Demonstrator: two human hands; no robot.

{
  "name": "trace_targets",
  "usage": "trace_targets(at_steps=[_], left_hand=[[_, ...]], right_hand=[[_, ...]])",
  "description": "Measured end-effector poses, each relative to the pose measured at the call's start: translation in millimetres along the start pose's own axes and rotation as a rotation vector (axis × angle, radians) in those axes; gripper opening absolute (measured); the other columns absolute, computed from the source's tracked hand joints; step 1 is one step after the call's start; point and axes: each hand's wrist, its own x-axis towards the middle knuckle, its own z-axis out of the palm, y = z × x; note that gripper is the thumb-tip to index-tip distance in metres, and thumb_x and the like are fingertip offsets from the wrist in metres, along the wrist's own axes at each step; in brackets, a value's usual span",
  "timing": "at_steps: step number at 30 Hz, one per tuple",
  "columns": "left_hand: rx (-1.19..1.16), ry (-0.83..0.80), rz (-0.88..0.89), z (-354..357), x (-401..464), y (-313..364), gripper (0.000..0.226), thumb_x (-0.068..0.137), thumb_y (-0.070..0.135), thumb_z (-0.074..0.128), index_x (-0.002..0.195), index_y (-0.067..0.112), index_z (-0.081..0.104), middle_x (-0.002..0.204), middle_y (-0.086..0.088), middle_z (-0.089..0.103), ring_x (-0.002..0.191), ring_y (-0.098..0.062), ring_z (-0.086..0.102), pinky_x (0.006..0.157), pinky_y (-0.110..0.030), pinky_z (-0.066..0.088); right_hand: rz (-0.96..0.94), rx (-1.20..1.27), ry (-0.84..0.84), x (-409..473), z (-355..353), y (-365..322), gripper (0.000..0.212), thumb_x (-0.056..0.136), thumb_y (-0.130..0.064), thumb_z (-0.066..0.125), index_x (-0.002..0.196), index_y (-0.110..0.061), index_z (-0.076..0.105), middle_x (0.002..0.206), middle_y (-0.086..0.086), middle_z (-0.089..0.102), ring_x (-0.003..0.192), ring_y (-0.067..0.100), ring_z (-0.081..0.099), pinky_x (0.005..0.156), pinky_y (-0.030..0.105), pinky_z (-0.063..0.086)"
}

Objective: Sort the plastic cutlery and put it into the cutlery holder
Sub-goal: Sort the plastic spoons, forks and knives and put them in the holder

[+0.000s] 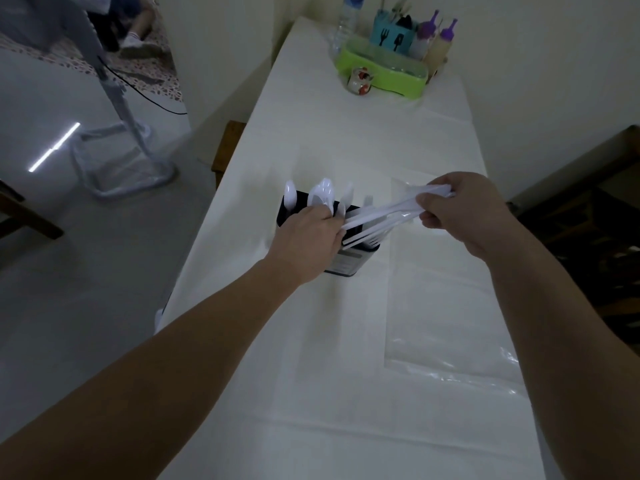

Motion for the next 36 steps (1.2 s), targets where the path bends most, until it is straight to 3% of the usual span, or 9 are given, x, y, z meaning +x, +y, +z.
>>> trace_targets(at_steps=[6, 9, 12, 20, 23, 26, 29, 33, 36], left_hand=[[0.072, -0.088, 0.001, 1.8, 2.8, 2.5, 0.049, 0.086, 0.006, 0.056, 0.135, 0.006, 0.054, 0.093, -0.012, 0.061, 0.085, -0.032, 0.058, 0.076, -0.043, 0.050], [0.068, -0.044, -0.029, 3.1, 2.9, 6.3, 0.028, 0.088, 0.013, 0.058, 0.113, 0.008, 0.067, 0.089, -0.012, 0.059, 0.081, -0.032, 0.057, 0.074, -0.044, 0.050], [0.066, -0.004, -0.045, 6.8, 0.0, 9.6, 0.013, 0.088, 0.018, 0.060, 0.085, 0.009, 0.069, 0.085, -0.012, 0.058, 0.076, -0.032, 0.056, 0.067, -0.044, 0.050], [0.045, -0.012, -0.110, 13.1, 2.0, 9.8, 0.011, 0.077, 0.011, 0.075, 0.071, 0.013, 0.067, 0.077, -0.008, 0.056, 0.070, -0.029, 0.057, 0.061, -0.041, 0.052], [0.028, 0.000, -0.121, 12.0, 2.1, 10.4, 0.013, 0.078, 0.010, 0.074, 0.069, 0.013, 0.066, 0.075, -0.008, 0.057, 0.069, -0.029, 0.057, 0.061, -0.042, 0.053], [0.017, 0.025, -0.114, 13.3, 2.0, 10.7, 0.010, 0.080, 0.009, 0.071, 0.071, 0.011, 0.067, 0.075, -0.009, 0.058, 0.069, -0.030, 0.058, 0.064, -0.044, 0.053], [-0.025, 0.057, -0.087, 14.9, -1.2, 8.5, 0.006, 0.079, 0.006, 0.070, 0.074, 0.010, 0.069, 0.076, -0.010, 0.058, 0.069, -0.031, 0.057, 0.064, -0.043, 0.052], [-0.065, 0.090, -0.032, 15.4, -5.0, 1.9, 0.007, 0.077, 0.003, 0.068, 0.078, 0.009, 0.071, 0.078, -0.010, 0.059, 0.068, -0.029, 0.056, 0.067, -0.039, 0.051], [-0.100, 0.099, -0.008, 14.1, -7.9, -1.2, 0.008, 0.077, 0.001, 0.067, 0.079, 0.007, 0.072, 0.078, -0.011, 0.060, 0.067, -0.029, 0.056, 0.067, -0.038, 0.052]], right_hand=[[-0.015, -0.024, -0.012, 6.0, -2.5, -0.2, 0.013, 0.091, -0.008, 0.063, 0.102, 0.000, 0.064, 0.078, 0.012, 0.066, 0.058, 0.017, 0.065, 0.061, 0.026, 0.059], [-0.049, -0.054, -0.011, 8.9, -2.2, -7.3, 0.012, 0.091, -0.009, 0.063, 0.100, -0.002, 0.063, 0.073, 0.011, 0.066, 0.054, 0.013, 0.066, 0.059, 0.025, 0.059], [-0.083, -0.091, -0.026, 9.7, 0.5, -15.2, 0.013, 0.091, -0.011, 0.063, 0.101, -0.002, 0.063, 0.074, 0.011, 0.067, 0.055, 0.012, 0.066, 0.062, 0.029, 0.058], [-0.096, -0.198, -0.072, -0.9, 8.3, -12.4, 0.008, 0.092, -0.015, 0.061, 0.095, -0.008, 0.063, 0.070, 0.007, 0.069, 0.053, 0.008, 0.065, 0.043, 0.012, 0.047], [-0.098, -0.236, -0.068, -3.6, 8.0, -7.9, 0.010, 0.092, -0.017, 0.061, 0.094, -0.007, 0.064, 0.070, 0.006, 0.070, 0.051, 0.006, 0.066, 0.048, 0.015, 0.050], [-0.153, -0.325, -0.073, -3.1, 16.0, -10.1, 0.013, 0.090, -0.018, 0.061, 0.094, -0.006, 0.066, 0.074, 0.008, 0.072, 0.066, 0.019, 0.072, 0.057, 0.024, 0.054], [-0.234, -0.439, -0.075, -0.7, 32.5, -16.1, 0.015, 0.090, -0.018, 0.061, 0.099, -0.008, 0.066, 0.092, 0.013, 0.071, 0.086, 0.029, 0.068, 0.079, 0.034, 0.054], [-0.312, -0.621, -0.133, 3.0, 59.0, -17.6, 0.021, 0.094, -0.020, 0.056, 0.108, -0.008, 0.065, 0.108, 0.011, 0.067, 0.101, 0.028, 0.060, 0.073, 0.025, 0.037], [-0.332, -0.677, -0.228, 4.5, 75.0, -13.8, 0.020, 0.094, -0.018, 0.054, 0.109, -0.007, 0.064, 0.104, 0.010, 0.067, 0.094, 0.024, 0.059, 0.069, 0.027, 0.037]])
